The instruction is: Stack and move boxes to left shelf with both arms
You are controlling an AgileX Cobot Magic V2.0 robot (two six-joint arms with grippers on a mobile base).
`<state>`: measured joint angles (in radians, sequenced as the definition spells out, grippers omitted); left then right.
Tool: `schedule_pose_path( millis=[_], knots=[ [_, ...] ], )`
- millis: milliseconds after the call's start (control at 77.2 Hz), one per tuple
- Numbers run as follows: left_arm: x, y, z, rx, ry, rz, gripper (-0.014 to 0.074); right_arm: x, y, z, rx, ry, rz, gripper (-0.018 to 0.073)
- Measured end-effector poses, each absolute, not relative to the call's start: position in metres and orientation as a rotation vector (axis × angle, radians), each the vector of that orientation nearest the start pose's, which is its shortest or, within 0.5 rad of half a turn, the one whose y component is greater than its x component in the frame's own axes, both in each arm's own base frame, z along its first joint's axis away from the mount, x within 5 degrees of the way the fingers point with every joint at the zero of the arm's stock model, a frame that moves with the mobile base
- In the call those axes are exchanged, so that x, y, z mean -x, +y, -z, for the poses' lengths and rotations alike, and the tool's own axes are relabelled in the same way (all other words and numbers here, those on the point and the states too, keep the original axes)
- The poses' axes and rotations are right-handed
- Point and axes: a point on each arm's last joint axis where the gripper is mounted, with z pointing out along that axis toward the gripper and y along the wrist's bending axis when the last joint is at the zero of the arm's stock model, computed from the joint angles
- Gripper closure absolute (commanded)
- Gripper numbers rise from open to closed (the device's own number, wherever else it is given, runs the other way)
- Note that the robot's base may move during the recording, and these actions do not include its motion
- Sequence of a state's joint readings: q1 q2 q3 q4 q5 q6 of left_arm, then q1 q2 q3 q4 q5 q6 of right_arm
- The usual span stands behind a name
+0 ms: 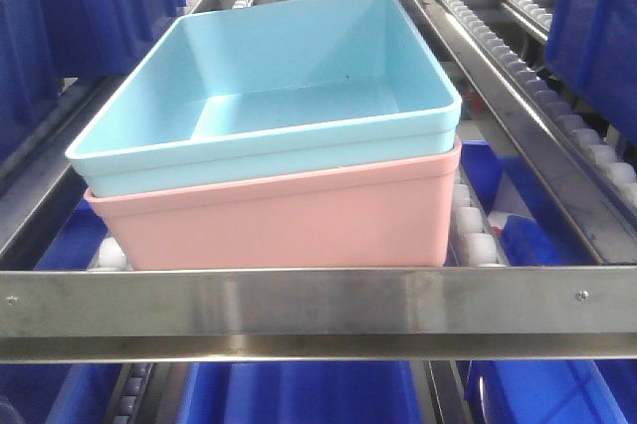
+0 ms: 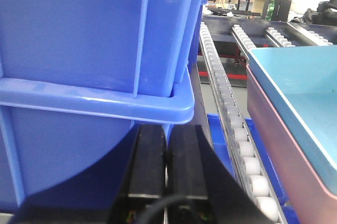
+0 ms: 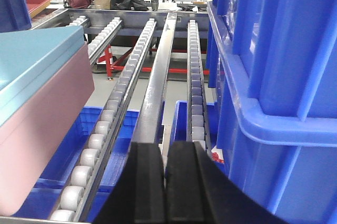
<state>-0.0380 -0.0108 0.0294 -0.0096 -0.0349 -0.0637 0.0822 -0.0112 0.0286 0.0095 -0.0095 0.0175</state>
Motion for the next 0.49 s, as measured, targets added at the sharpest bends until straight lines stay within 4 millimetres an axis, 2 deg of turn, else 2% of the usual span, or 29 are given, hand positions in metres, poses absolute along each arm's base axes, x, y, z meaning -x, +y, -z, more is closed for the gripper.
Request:
schedule_pose_path(
  millis=[492],
  knots=[
    [-0.0563,-0.0021,-0.2070,0.026,1.468,0.090,0.0603,-0.0563,0.0046,-0.2050,0.041,1.492,-0.088,0.0505]
  ],
)
